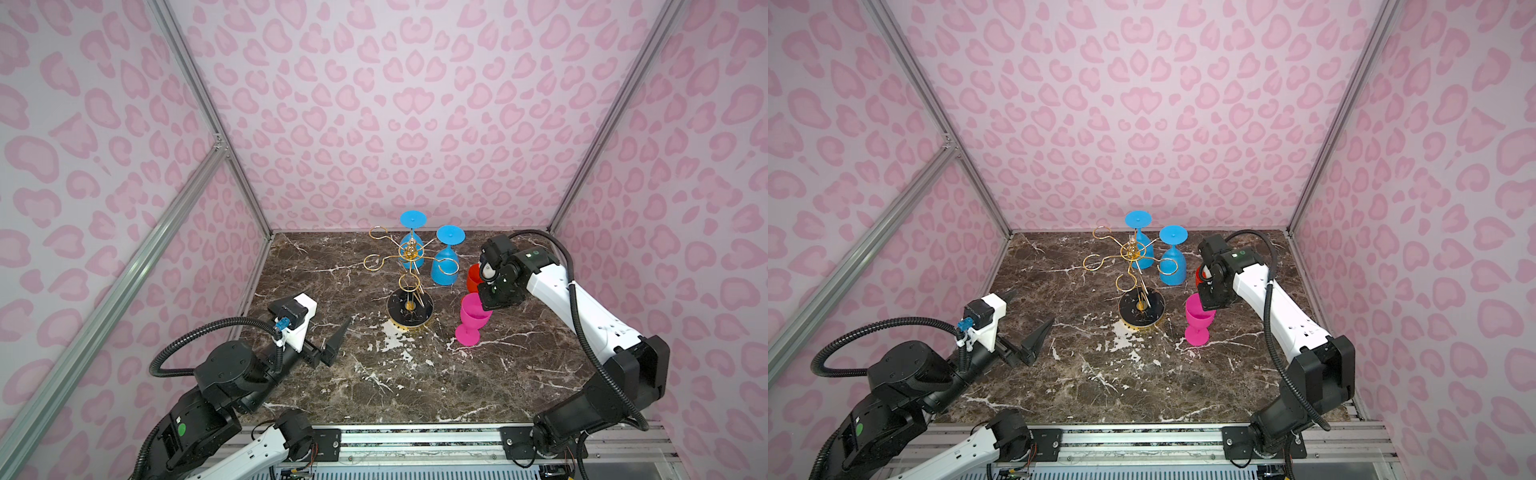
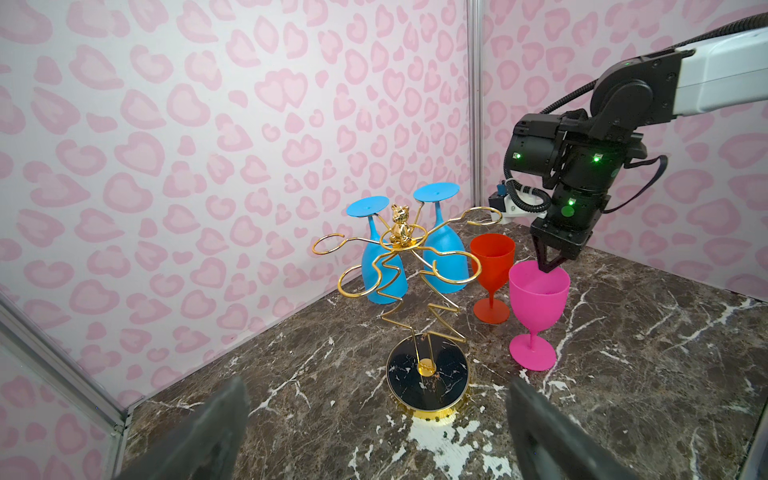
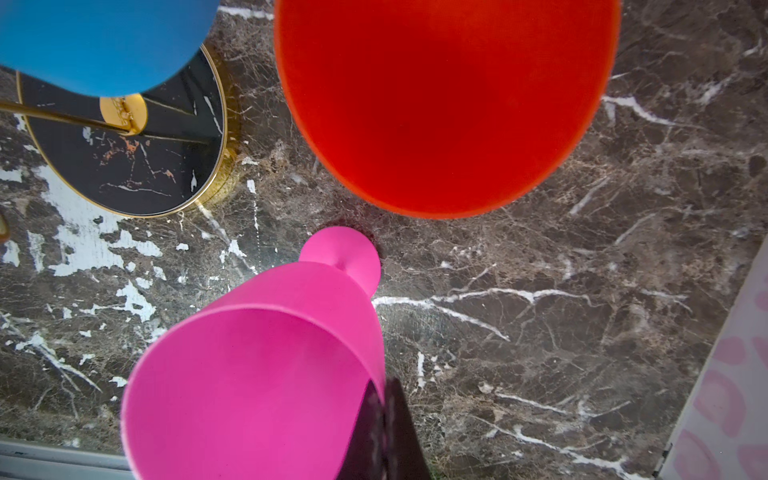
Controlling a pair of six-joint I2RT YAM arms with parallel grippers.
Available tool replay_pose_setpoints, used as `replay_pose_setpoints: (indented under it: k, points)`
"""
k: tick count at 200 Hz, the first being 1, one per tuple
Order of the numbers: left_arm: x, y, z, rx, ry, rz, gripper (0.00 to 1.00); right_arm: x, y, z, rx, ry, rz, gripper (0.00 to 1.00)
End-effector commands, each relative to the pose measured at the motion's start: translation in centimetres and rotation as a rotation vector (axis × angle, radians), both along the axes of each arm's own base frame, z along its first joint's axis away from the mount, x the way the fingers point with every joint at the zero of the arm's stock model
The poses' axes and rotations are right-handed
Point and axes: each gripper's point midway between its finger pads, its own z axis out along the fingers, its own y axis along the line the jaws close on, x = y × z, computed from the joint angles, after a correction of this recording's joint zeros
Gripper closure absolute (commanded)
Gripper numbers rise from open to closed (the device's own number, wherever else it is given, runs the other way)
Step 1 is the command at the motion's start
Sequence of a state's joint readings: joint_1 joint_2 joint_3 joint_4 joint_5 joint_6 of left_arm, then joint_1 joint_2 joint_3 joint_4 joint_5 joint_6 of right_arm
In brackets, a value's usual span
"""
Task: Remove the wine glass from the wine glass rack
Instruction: 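Open the right gripper to release the magenta glass's rim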
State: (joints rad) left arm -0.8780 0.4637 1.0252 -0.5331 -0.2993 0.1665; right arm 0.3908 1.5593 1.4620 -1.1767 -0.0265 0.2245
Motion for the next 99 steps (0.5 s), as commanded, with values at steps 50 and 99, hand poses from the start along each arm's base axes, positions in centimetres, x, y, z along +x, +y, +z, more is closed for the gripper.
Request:
replay_pose_setpoints:
  k: [50, 99]
  points:
    - [0.06, -0.1, 0.0, 0.003, 0.002, -0.001, 0.02, -0.4, 0.09, -0.69, -0.018, 0.023, 0.006, 1.0]
    - [0.06, -0.18, 0.0, 0.002, 0.004, -0.004, 0.02, -0.46, 0.09, -0.56, -0.019, 0.019, 0.009, 1.0]
